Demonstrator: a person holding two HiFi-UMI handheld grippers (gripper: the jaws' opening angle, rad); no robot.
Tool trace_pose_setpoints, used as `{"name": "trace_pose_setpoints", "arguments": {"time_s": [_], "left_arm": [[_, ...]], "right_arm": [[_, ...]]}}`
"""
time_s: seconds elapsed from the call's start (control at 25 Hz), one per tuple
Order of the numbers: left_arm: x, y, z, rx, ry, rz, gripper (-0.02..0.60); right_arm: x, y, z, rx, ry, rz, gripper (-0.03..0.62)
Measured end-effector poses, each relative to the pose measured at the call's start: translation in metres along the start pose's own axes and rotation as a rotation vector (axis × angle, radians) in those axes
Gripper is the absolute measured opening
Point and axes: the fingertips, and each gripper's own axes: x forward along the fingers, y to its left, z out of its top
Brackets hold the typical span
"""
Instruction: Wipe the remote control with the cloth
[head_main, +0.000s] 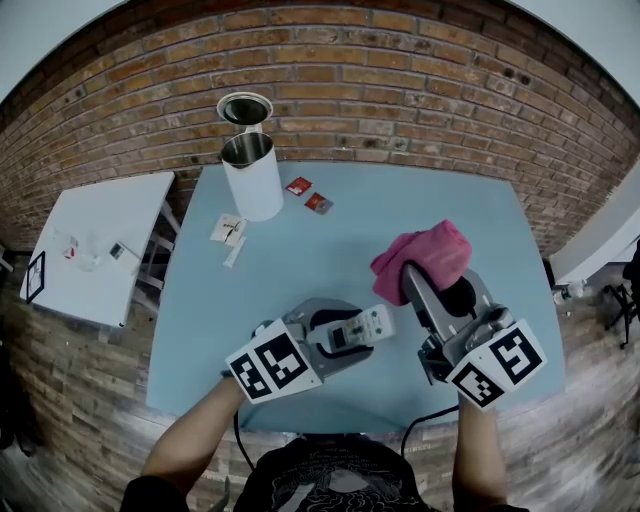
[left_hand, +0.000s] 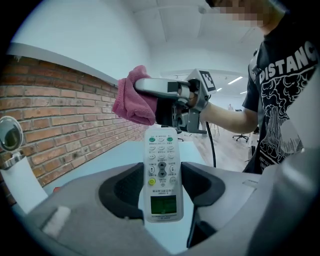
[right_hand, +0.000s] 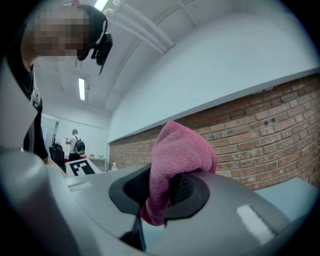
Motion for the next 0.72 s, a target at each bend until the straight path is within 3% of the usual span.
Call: {"name": "trace_pose_setpoints", "arguments": {"time_s": [0.2,0.4,0.72], "left_arm": [[-0.002,-0.013,0.017,0.011,-0.043,-0.035,0.239],[-0.006,-0.018,0.031,0.005,-0.094,-0.068,0.239],[-0.009,-0.016,0.036,-0.036,-0.133,-0.086,0.239]], "right_arm": [[0.001,-0.01,-0.01,0.13,0.009,0.05,0.065],[0.002,-0.005,-0.021,0.318,-0.003,0.158,0.064],[0.006,0.005,-0.03,0.354,0.012,0.218,0.064]]}}
